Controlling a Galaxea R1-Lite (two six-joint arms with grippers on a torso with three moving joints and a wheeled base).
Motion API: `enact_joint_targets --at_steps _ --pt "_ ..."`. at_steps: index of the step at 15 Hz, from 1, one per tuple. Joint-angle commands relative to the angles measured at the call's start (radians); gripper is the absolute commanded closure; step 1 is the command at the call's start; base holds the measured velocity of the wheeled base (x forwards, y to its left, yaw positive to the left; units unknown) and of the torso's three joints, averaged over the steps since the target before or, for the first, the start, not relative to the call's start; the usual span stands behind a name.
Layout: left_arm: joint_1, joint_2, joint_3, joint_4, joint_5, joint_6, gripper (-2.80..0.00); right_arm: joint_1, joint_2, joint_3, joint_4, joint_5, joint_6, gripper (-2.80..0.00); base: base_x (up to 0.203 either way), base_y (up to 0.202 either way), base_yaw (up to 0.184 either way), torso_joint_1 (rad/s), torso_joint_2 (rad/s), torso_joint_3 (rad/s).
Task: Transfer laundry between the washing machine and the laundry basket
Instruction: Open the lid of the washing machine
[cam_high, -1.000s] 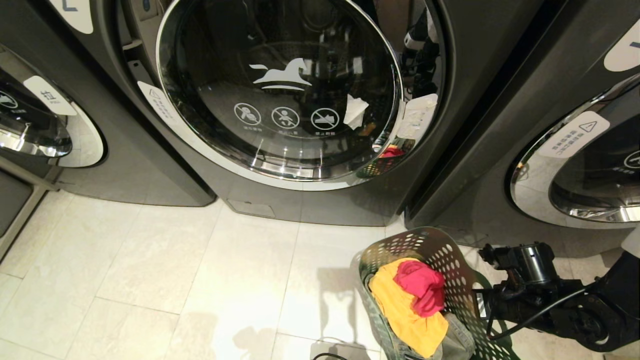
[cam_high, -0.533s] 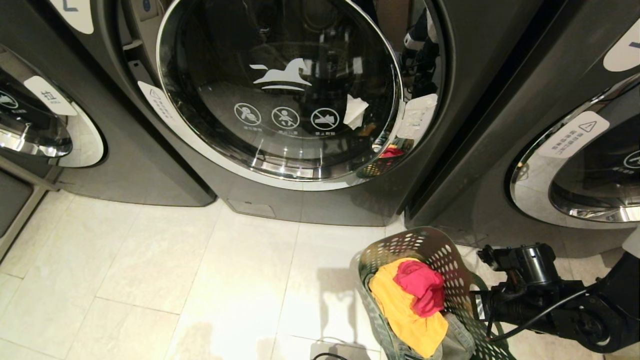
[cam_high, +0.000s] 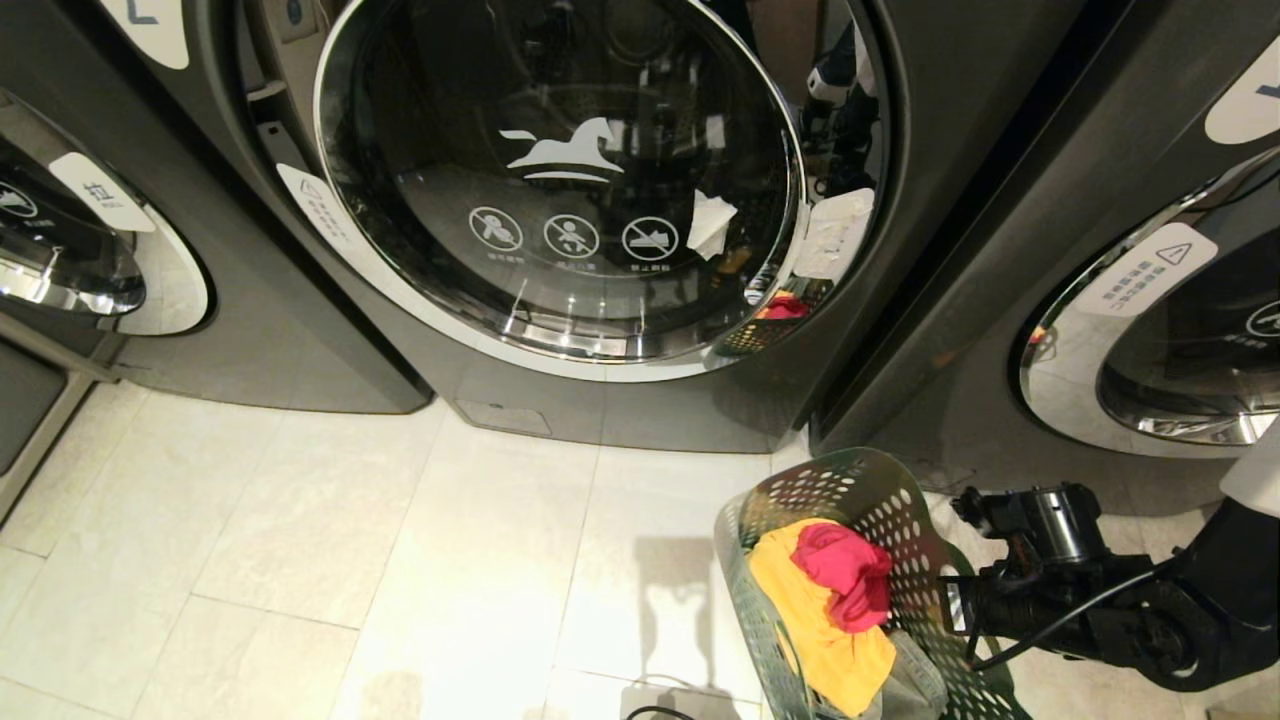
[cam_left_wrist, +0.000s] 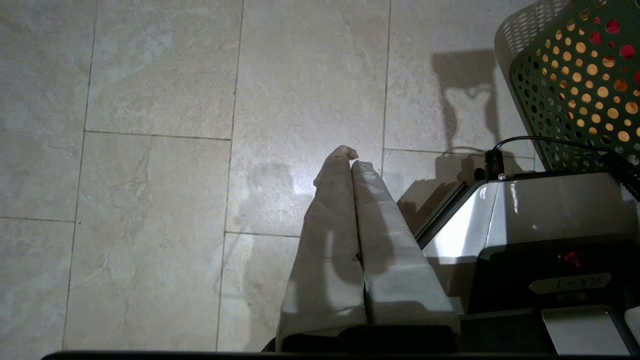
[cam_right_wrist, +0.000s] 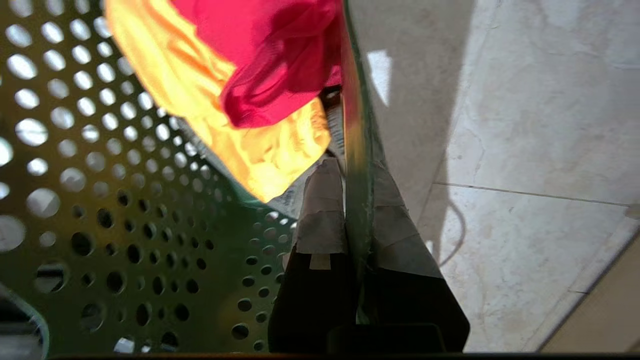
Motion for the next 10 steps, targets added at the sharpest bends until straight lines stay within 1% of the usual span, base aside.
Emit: enact_joint_targets --at_steps 1,4,6,10 --pt "0.0 -0.008 0.0 0.008 0.001 0.002 0.0 -0.004 0.005 0.005 -0.004 -0.048 0.006 0.0 0.0 0.0 0.0 0.0 0.0 0.0" --pt "0.0 -0.008 0.0 0.008 -0.001 -0.001 0.0 -0.053 0.002 0.007 -0.014 -0.113 0.013 0.0 0.0 0.0 0.0 0.0 0.0 0.0" --pt "0.0 -0.009 0.0 0.008 -0.002 -0.001 0.0 -0.09 0.002 0.013 -0.064 -0.119 0.008 0.0 0.0 0.0 0.0 0.0 0.0 0.0" --pt "-0.001 -0.008 0.0 0.008 -0.002 -0.001 0.0 -0.163 0.0 0.014 -0.07 -0.119 0.008 0.0 0.0 0.0 0.0 0.0 0.0 0.0"
